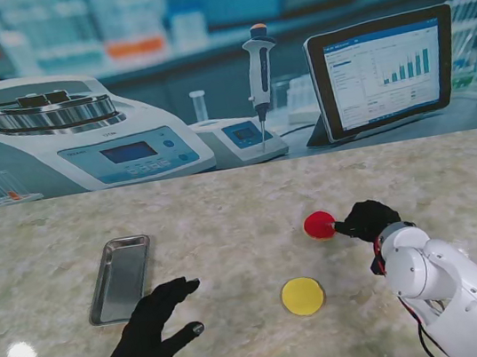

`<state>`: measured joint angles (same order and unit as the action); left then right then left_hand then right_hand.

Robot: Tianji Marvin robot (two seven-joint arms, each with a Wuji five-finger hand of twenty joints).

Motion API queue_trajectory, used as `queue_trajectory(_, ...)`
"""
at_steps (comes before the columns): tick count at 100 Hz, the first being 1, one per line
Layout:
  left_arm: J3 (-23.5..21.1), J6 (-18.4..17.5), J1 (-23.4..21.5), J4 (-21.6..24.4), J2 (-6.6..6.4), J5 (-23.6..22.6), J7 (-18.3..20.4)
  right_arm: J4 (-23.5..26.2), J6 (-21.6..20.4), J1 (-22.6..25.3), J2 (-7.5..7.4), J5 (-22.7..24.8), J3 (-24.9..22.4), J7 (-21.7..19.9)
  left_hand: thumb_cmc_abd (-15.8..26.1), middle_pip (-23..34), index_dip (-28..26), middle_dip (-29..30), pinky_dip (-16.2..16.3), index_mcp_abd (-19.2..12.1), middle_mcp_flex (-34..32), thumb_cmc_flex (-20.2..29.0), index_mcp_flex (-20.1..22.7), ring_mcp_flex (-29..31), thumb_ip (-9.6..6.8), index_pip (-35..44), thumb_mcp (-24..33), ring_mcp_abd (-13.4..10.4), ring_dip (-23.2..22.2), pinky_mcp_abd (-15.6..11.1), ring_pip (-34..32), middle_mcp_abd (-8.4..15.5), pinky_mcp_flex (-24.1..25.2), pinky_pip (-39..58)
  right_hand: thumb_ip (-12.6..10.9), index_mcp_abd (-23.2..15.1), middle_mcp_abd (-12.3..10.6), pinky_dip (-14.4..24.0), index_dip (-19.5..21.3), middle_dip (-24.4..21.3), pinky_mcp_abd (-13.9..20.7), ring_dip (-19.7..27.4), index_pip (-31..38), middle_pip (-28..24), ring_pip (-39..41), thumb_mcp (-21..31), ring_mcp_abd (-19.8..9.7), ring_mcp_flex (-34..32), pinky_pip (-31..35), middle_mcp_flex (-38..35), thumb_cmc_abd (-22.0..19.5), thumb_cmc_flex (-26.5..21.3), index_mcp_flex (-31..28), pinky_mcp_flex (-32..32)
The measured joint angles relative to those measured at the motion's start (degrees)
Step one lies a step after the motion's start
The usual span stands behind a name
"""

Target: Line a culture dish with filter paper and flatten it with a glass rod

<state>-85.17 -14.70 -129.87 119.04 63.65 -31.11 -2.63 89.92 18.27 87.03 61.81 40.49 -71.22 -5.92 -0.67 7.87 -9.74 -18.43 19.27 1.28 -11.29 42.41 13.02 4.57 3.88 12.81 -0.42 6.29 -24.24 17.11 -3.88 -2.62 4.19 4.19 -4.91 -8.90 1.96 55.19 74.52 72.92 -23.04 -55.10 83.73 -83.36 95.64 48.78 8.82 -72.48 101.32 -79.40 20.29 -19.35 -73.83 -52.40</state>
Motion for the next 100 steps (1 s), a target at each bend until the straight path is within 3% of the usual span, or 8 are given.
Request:
queue_trajectory(17, -0.2, -0.11, -0.1, 0.12, 0.01, 0.04, -0.06, 0.61, -0.55, -0.12, -0.02, -0.06, 0.86, -1.03, 0.02, -0.01, 0.0, 0.0, -0.04, 0.0, 0.0, 0.0, 0.0, 0.0, 0.0, 0.0, 0.0, 0.0, 0.0, -0.01, 0.0, 0.0, 0.0, 0.0, 0.0, 0.03, 0.0, -0.01, 0.0, 0.0, 0.01, -0.01, 0.0, 0.0, 0.0, 0.0, 0.0, 0.0, 0.0, 0.0, 0.0, 0.0, 0.0, -0.03)
queue_trajectory(43, -0.28, -0.25, -0.16, 0.13, 0.02, 0.15, -0.08, 2.23, 0.48, 0.45, -0.69, 2.6, 0.87, -6.61, 0.02, -0.02, 0.0, 0.0, -0.45, 0.01, 0.0, 0.0, 0.0, 0.0, 0.0, 0.0, 0.0, 0.0, 0.0, -0.01, 0.0, 0.0, 0.0, 0.0, 0.0, -0.22, -0.02, -0.18, 0.0, -0.05, 0.06, -0.5, 0.0, 0.05, 0.01, -0.01, -0.11, 0.0, 0.0, 0.0, 0.0, 0.0, 0.0, -0.91)
queue_trajectory(66, -0.06, -0.28, -0.16, 0.13, 0.02, 0.22, -0.06, 3.44, 1.37, 1.62, -0.99, 4.0, -0.45, -7.21, 0.02, -0.02, 0.0, 0.0, -0.46, 0.01, 0.01, 0.0, 0.0, 0.0, 0.0, 0.0, 0.0, 0.0, 0.0, -0.01, 0.0, 0.0, 0.0, 0.0, -0.3, -0.24, -0.09, -1.0, 0.0, -0.05, 0.15, -0.52, 0.0, 0.05, 0.01, -0.69, -0.24, 0.0, 0.42, 0.0, 0.0, 0.0, 0.0, -1.25)
queue_trajectory(80, 0.07, -0.27, -0.16, 0.12, 0.02, 0.22, -0.05, 3.48, 1.33, 1.8, -0.99, 3.89, -0.93, -6.43, 0.02, -0.02, 0.0, 0.0, -0.47, 0.01, 0.01, 0.0, 0.0, 0.0, 0.0, 0.0, 0.0, 0.0, 0.0, -0.01, 0.0, 0.0, 0.0, 0.0, -0.32, -0.24, -0.17, -1.05, 0.0, -0.03, 0.2, -0.54, 0.0, -0.03, 0.03, -0.72, -0.35, 0.0, 0.45, 0.0, 0.0, 0.0, 0.0, -1.3)
queue_trajectory(100, 0.04, -0.27, -0.18, 0.12, 0.02, 0.17, -0.04, 2.96, -0.73, 1.83, -0.3, 1.3, -1.1, -0.11, 0.03, -0.02, 0.0, 0.0, -0.47, 0.01, 0.01, 0.0, 0.0, 0.0, 0.0, 0.0, 0.0, 0.0, 0.0, -0.01, 0.0, 0.0, 0.0, 0.0, -0.33, -0.24, -0.21, -1.06, 0.0, -0.01, 0.22, -0.55, 0.0, -0.22, 0.05, -0.79, -0.38, -0.01, 0.46, -0.01, 0.0, 0.0, 0.0, -1.36)
